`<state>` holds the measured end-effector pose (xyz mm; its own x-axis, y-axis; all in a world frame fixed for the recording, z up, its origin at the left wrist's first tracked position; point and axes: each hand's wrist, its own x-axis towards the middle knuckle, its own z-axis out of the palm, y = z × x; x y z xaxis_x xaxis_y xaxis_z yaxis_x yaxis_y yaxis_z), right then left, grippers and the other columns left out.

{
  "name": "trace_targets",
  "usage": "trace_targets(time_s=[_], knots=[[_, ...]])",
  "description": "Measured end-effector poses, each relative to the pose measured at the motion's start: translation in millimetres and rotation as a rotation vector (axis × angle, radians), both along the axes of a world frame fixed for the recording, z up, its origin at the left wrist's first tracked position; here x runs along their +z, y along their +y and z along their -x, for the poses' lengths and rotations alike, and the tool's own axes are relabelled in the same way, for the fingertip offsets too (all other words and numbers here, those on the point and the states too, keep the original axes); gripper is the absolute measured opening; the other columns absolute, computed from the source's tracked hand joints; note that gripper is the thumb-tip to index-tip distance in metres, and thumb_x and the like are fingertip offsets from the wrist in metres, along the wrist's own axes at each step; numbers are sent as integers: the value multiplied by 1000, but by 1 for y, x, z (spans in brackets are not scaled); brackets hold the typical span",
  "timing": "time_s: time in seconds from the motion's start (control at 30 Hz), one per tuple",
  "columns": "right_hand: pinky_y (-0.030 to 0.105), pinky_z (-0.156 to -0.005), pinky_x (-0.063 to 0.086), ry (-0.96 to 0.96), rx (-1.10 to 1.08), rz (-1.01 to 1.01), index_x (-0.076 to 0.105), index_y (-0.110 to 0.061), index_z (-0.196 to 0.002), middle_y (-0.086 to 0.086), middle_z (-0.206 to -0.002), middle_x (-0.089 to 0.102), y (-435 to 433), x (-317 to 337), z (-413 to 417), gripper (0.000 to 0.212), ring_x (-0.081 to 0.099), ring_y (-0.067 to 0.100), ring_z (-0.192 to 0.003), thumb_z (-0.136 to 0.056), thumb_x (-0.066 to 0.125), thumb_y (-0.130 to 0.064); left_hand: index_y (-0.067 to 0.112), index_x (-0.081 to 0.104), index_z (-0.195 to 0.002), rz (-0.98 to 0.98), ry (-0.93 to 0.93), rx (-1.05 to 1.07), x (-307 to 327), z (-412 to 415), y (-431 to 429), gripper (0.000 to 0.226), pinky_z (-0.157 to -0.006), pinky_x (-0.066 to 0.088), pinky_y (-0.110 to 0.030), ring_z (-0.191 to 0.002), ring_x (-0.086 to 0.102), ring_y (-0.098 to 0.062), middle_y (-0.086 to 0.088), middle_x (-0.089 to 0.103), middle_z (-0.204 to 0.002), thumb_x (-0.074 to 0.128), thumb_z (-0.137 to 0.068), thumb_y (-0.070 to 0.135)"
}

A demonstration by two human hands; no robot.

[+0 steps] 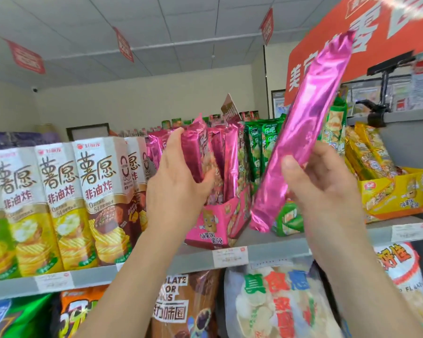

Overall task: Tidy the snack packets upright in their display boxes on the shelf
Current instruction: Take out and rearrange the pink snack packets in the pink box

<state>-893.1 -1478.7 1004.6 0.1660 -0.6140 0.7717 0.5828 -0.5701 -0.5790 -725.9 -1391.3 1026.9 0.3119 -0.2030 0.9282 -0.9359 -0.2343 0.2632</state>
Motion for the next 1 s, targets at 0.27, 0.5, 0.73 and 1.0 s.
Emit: trace_targets(time_s=[0.27,0.5,0.73,1.0], knots=[[30,-74,55,94,-209,154,48,-32,-110,-19,-90,64,-9,41,-72,37,65,3,-76,-85,73,-22,41,14,-148,-49,-5,7,6,-9,9,87,-74,52,-36,-89,66,-20,6,66,-115,68,-81,48],[40,-69,58,417,-324,390,-2,-59,-146,-17,-105,63,-14,1,-84,102,57,2,-69,-83,71,-26,42,15,-147,-115,-1,-40,7,-14,5,73,-68,56,-42,-81,64,-13,10,63,-106,59,-88,48],[30,-79,42,473,-492,505,20,-38,-148,-7,-113,53,-4,-18,-86,81,44,12,-102,-80,63,-29,43,16,-147,-87,1,-108,12,-16,4,73,-71,56,-40,-83,65,-10,13,65,-107,60,-88,46],[10,-61,38,456,-442,439,22,-47,-141,-13,-107,32,2,-33,-84,74,48,0,-81,-82,62,-32,23,24,-147,436,-194,-302,43,6,36,78,-62,51,-21,-82,63,-1,18,62,-100,71,-86,26]])
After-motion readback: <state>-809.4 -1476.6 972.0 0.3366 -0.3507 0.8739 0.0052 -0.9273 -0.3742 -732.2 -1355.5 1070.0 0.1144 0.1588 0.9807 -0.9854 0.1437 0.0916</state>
